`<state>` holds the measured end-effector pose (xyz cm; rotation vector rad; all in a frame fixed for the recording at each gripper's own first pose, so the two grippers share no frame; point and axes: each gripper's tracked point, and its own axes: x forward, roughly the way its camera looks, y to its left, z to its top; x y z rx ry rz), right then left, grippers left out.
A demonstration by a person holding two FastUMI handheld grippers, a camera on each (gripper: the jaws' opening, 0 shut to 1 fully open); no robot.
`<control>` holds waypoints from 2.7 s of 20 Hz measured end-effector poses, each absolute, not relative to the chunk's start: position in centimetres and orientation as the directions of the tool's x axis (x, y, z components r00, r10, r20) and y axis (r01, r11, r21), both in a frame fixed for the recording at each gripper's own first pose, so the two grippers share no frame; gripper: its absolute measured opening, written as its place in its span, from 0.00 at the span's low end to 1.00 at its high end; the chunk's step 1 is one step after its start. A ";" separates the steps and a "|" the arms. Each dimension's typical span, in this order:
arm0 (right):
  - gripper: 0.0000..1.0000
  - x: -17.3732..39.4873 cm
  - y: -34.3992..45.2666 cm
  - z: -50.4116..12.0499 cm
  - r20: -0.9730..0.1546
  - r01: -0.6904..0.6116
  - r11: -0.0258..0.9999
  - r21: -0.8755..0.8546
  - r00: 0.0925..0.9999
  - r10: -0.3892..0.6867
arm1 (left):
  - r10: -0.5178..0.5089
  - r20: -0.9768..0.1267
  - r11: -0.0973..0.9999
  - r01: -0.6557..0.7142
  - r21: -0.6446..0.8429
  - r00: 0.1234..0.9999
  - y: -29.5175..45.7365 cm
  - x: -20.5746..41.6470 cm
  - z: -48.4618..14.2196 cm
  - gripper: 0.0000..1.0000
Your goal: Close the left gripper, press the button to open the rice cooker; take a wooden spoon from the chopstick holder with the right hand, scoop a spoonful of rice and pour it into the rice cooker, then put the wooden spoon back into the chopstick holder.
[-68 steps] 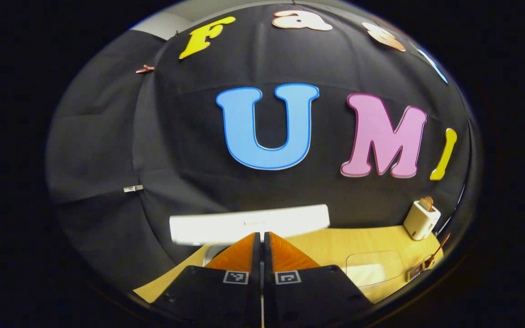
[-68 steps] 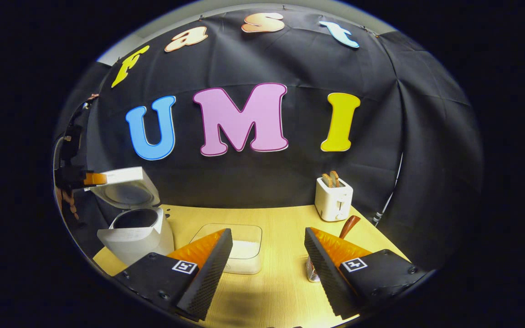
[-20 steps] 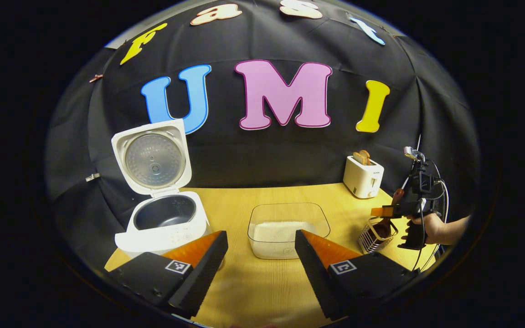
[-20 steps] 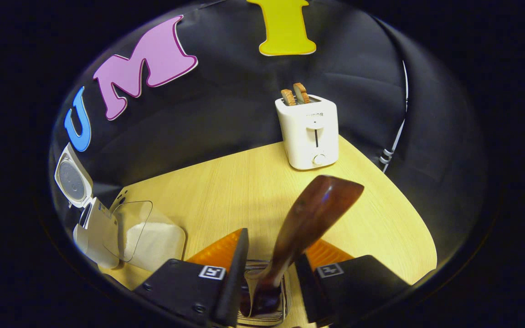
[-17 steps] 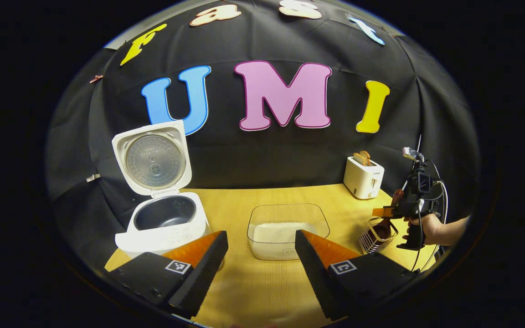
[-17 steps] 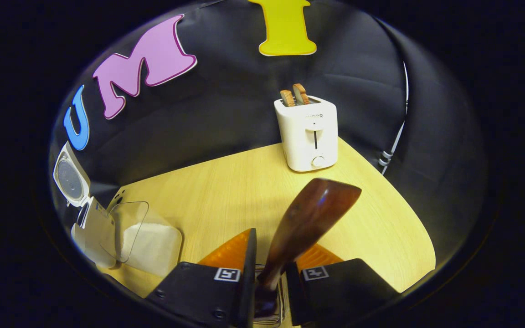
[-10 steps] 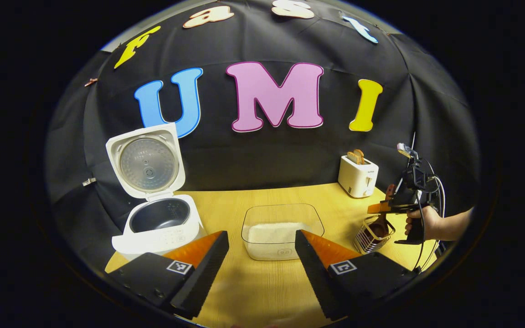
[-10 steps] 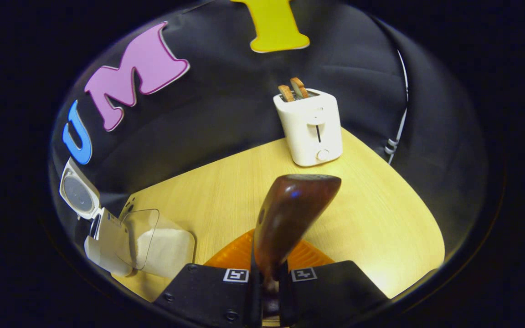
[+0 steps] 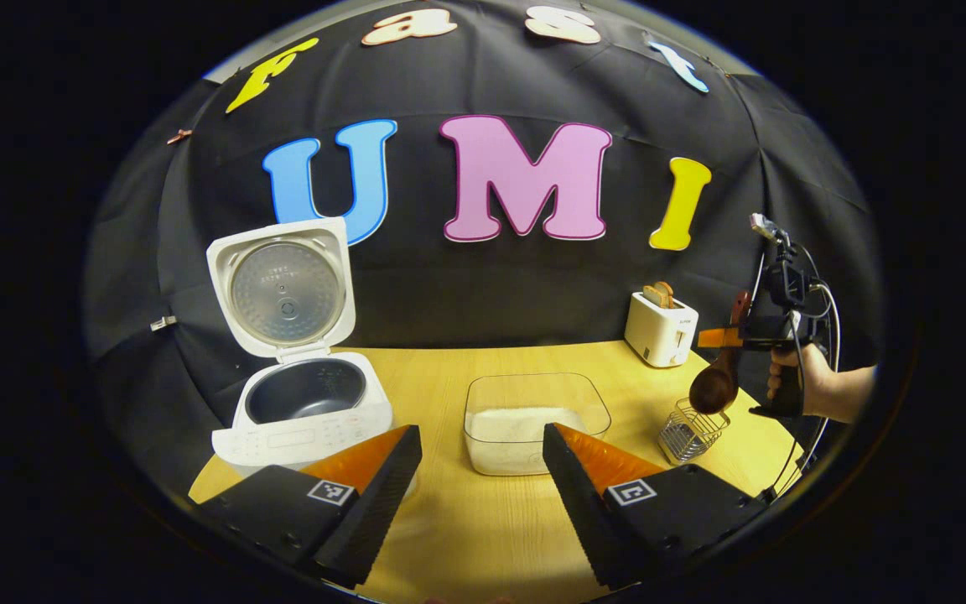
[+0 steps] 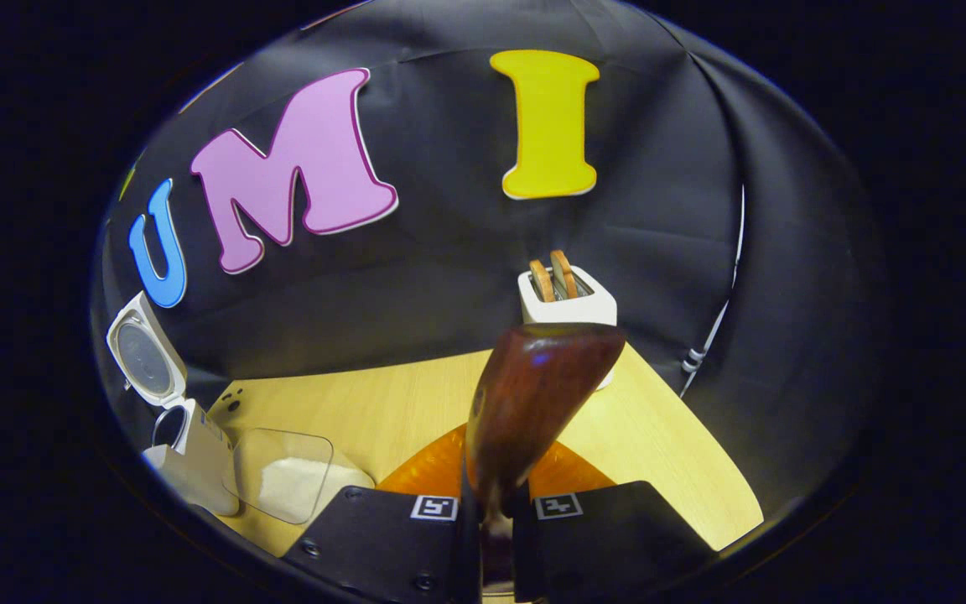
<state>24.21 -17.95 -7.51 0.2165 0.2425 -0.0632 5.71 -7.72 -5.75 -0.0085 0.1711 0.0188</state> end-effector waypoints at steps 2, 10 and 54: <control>0.18 23.9 -16.4 -5.4 -0.219 0.076 0.969 0.234 0.975 -0.024 | 0.015 -0.159 1.000 -0.018 -0.021 0.987 -6.6 5.4 -5.5 0.94; 0.18 25.6 -4.4 -3.2 -0.183 -0.043 0.981 0.189 0.980 0.078 | 0.024 -0.157 0.996 -0.037 -0.082 0.987 -2.2 4.0 -6.5 0.94; 0.18 29.1 11.4 -15.1 -0.306 0.013 0.929 0.370 0.946 0.109 | -0.066 -0.105 0.989 0.052 -0.136 0.992 4.6 6.3 -7.1 0.95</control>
